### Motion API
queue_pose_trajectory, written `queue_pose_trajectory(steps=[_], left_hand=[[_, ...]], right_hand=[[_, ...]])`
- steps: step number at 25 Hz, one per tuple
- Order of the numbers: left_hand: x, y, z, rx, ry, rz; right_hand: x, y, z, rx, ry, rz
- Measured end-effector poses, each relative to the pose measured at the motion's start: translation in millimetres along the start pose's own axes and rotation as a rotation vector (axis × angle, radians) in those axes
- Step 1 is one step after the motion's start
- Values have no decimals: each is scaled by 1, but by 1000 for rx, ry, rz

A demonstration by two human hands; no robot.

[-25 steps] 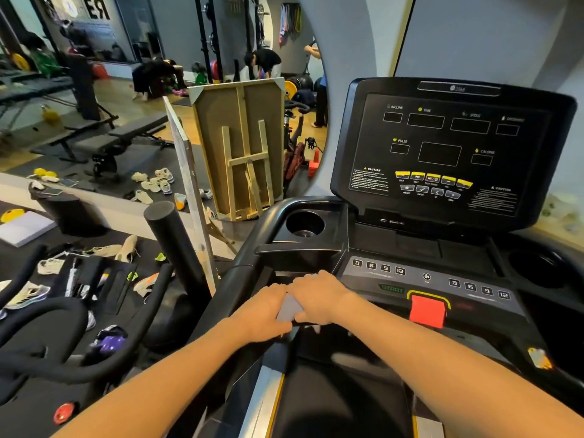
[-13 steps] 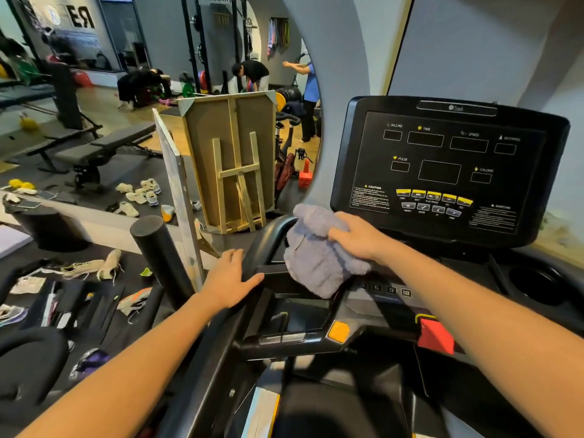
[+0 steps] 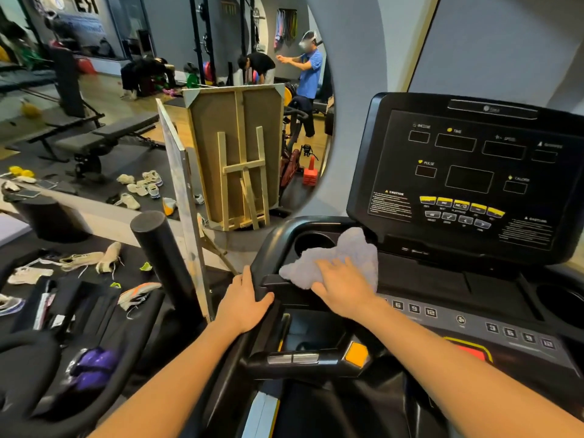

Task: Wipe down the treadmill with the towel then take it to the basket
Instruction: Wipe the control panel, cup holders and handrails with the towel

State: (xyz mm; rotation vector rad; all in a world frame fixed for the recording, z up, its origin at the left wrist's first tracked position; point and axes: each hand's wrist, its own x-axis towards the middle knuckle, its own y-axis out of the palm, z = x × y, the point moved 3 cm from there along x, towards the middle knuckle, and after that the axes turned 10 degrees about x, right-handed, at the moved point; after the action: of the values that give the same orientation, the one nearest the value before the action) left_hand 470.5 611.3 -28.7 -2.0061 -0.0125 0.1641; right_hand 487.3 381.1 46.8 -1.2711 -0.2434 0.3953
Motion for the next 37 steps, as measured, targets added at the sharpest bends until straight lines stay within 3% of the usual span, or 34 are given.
queue_pose_trajectory(steps=[5, 12, 18, 21, 23, 27, 30, 35, 37], left_hand=[[-1, 0, -3, -20, 7, -19], [-2, -2, -3, -32, -10, -21], [-3, -3, -3, -70, -13, -10], [-3, -5, -3, -97, -13, -7], [-1, -5, -4, -105, -12, -13], [-2, -4, -3, -94, -7, -21], [-2, -4, -4, -80, -1, -30], [-2, -4, -3, -90, -8, -35], [-1, -4, -3, -87, -2, -41]], right_hand=[[45, 29, 39, 144, -119, -6], [67, 32, 58, 268, -157, -210], [150, -81, 17, 754, 291, -738], [173, -116, -8, 806, 177, -881], [187, -110, -16, 636, -27, -747], [178, -5, -14, 227, -160, -136], [166, 24, -12, 194, -177, -116], [188, 8, -25, -44, 48, -27], [185, 17, -19, -8, 50, -57]])
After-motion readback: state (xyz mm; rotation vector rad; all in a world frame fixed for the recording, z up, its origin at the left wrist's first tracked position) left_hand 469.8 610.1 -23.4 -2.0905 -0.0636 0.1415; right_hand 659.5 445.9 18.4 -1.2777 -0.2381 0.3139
